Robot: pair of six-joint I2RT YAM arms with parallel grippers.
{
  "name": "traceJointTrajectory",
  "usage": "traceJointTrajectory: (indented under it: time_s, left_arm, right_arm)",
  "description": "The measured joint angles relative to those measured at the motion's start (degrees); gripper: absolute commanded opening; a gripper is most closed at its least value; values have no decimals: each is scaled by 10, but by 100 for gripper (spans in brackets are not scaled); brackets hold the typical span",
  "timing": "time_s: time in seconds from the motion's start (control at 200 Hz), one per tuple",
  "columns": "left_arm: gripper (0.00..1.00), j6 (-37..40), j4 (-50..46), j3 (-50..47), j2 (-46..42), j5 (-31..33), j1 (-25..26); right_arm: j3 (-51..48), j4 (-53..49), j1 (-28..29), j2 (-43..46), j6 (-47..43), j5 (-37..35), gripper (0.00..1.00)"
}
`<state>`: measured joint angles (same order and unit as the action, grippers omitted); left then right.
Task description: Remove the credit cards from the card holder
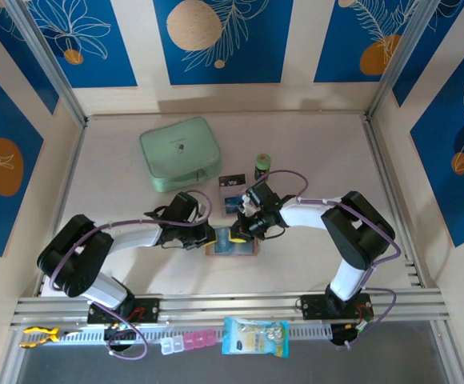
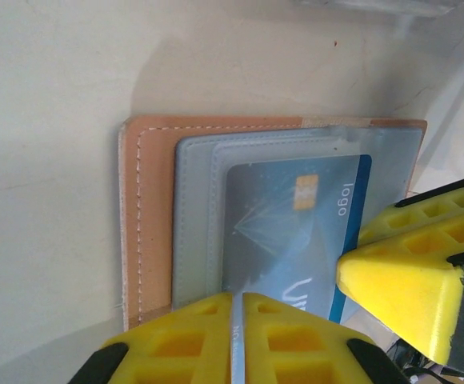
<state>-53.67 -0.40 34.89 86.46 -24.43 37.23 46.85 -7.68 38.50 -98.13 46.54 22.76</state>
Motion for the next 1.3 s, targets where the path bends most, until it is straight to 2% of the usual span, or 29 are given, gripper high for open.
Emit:
traceJointTrajectory:
  time_s: [0.385,0.49,1.3]
  left_arm:
    - [36,10,-10,23,24,-7,0]
    - [39,15,-20,32,27,-9,0]
    - [44,28,-56,53,37,-4,0]
  right_arm:
    - [0,-1,-2,-3,0,0,2]
    - [0,0,-2,-3,0,0,2]
    - [-23,-5,-25,22,-9,-2,1]
